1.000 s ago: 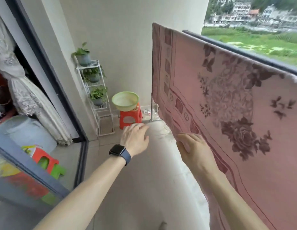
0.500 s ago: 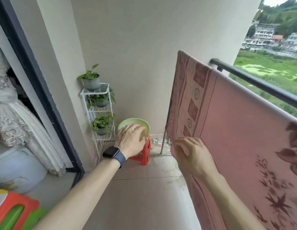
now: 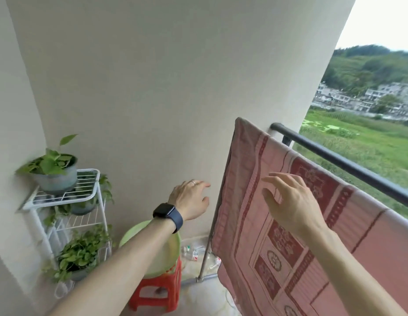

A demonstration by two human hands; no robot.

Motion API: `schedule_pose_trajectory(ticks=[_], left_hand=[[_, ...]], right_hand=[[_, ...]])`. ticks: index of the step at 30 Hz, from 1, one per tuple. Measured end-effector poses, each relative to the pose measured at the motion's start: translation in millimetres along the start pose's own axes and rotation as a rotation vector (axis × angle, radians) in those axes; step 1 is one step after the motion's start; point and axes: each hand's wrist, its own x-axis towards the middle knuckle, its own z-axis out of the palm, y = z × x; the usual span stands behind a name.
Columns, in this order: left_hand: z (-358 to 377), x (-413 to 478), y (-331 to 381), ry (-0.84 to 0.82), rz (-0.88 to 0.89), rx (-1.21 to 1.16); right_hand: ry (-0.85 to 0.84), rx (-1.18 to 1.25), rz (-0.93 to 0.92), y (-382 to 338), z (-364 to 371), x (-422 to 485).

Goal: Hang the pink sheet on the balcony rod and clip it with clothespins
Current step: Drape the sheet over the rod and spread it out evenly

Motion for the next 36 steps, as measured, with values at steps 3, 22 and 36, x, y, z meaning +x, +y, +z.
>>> schedule_pose_trajectory(ticks=[3,22,36], left_hand=[[3,83,-12,0.013,0.047,-0.052],[62,391,-6,0.075,0.104,-0.941],[87,386,-28,-0.295,0.249,-1.220]], right_hand=[[0.070,-0.126,0.054,6,7,76],[0.292,-0.518,0.249,32,176,295],[0.499,-0.456,0.281,5,157,300]])
